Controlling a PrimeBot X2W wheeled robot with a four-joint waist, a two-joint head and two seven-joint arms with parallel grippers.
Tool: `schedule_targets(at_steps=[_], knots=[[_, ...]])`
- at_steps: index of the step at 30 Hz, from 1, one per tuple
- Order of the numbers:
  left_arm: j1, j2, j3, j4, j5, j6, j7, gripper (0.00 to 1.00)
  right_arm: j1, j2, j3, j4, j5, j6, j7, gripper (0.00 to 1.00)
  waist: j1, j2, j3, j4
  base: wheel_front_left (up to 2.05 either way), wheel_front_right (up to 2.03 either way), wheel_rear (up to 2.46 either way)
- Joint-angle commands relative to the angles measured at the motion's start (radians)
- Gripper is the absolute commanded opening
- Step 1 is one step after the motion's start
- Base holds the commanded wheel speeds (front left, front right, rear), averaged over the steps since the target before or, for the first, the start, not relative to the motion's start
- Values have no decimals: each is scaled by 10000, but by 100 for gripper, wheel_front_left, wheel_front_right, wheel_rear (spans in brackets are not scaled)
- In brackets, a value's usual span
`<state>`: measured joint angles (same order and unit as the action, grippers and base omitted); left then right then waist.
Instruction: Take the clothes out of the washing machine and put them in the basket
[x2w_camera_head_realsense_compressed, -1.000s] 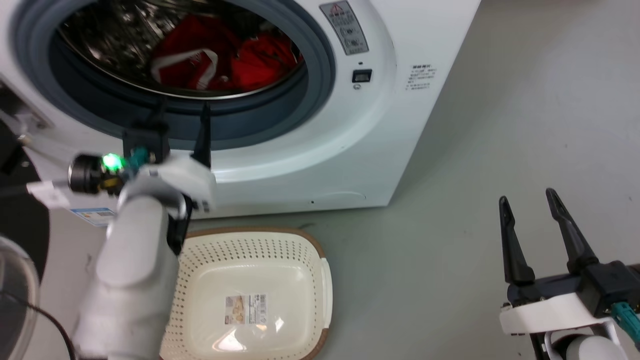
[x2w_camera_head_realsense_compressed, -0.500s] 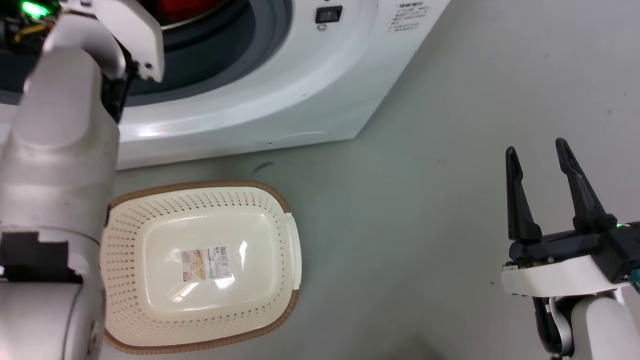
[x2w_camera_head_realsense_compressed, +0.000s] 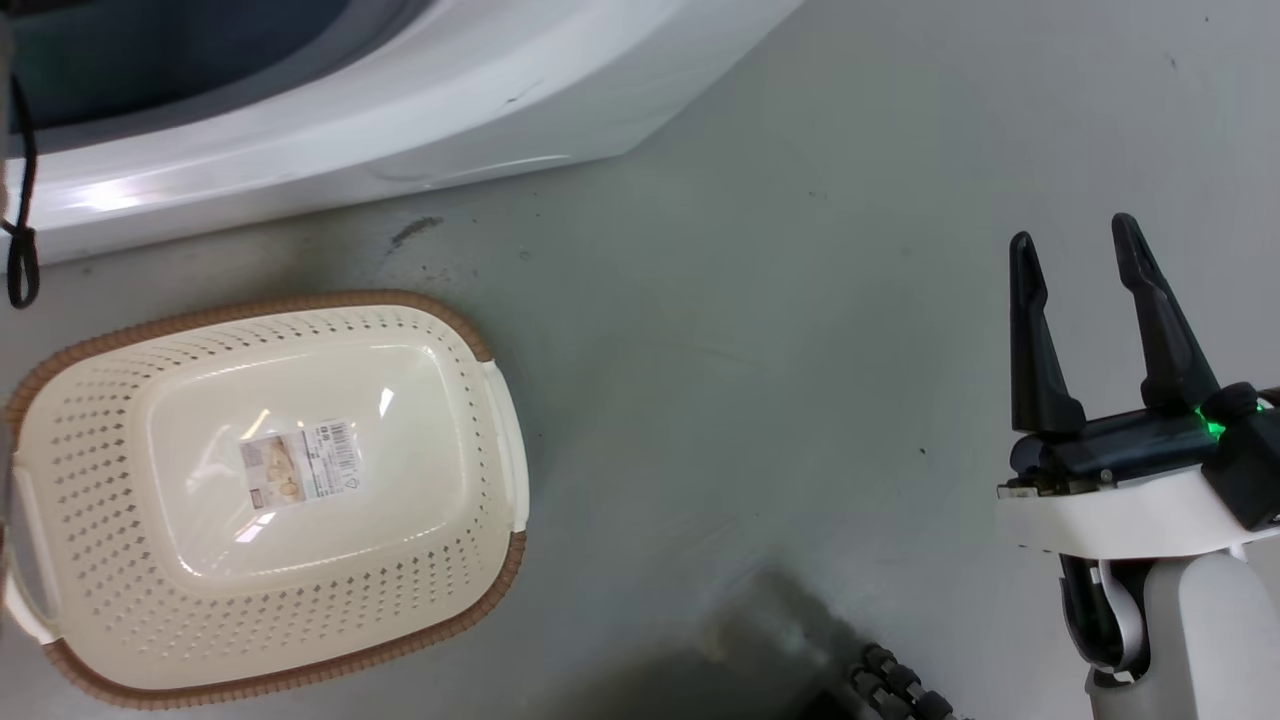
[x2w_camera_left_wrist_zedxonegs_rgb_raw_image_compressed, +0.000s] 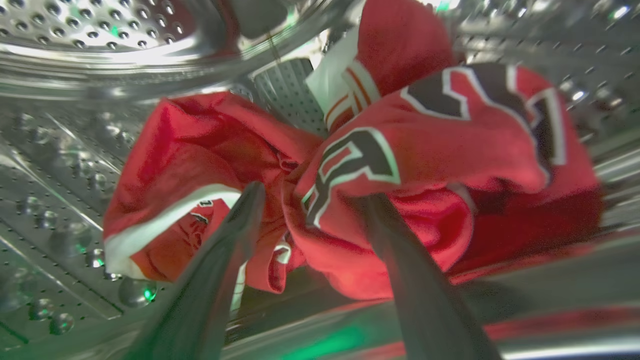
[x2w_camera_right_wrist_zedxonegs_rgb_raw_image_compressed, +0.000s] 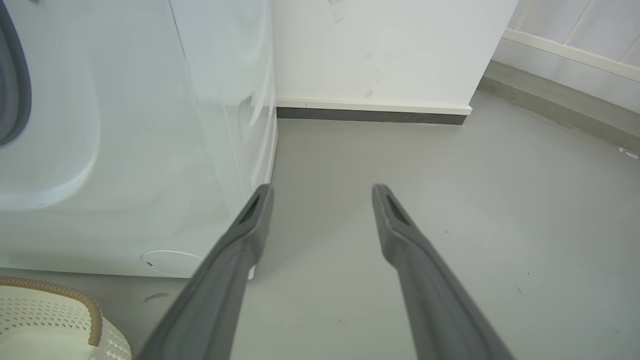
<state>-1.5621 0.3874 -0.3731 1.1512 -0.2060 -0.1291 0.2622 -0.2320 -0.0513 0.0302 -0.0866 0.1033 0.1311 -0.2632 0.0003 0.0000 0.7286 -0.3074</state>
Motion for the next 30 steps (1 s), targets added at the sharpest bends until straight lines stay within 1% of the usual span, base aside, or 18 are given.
schedule_targets(at_steps=[1, 6, 14, 15, 17, 20, 23, 26, 30], knots=[[-169, 66, -181, 20, -56, 0, 186, 100, -238, 19, 29, -55, 92, -7, -26, 100, -3, 0, 258, -190, 0, 0, 0], [-466, 368, -851, -77, -626, -1, 899, 100, -315, 18, 81, -85, 200, -7, -25, 100, -3, 0, 509, -247, 0, 0, 0], [-405, 615, -1678, -294, -1335, -1, 1389, 100, -392, 18, 202, -66, 287, -7, -25, 100, -3, 0, 605, -291, 0, 0, 0], [-395, 650, -1764, -333, -1406, -1, 1432, 55, -396, 18, 207, -68, 289, -7, -25, 100, -3, 0, 607, -296, 0, 0, 0], [-376, 705, -1940, -390, -1527, -2, 1476, 0, -406, 18, 224, -76, 304, -7, -25, 100, -3, 0, 608, -302, 0, 0, 0], [-327, 783, -2110, -495, -1743, -2, 1447, 0, -398, 18, 226, -62, 276, -7, -25, 100, -3, 0, 557, -289, 0, 0, 0], [-210, 883, -2199, -601, -1880, -2, 1093, 0, -373, 18, 213, -29, 230, -7, -26, 100, -3, 0, 395, -238, 0, 0, 0], [138, 848, -2138, -637, -2062, -2, 412, 0, -317, 16, 195, 5, 167, -7, -25, 100, -3, 0, 52, -140, 0, 0, 0], [941, 644, -1995, -676, -2365, 1, -880, 0, -104, 16, 150, 71, -76, -7, -26, 100, -3, 0, -675, 158, 0, 0, 0]])
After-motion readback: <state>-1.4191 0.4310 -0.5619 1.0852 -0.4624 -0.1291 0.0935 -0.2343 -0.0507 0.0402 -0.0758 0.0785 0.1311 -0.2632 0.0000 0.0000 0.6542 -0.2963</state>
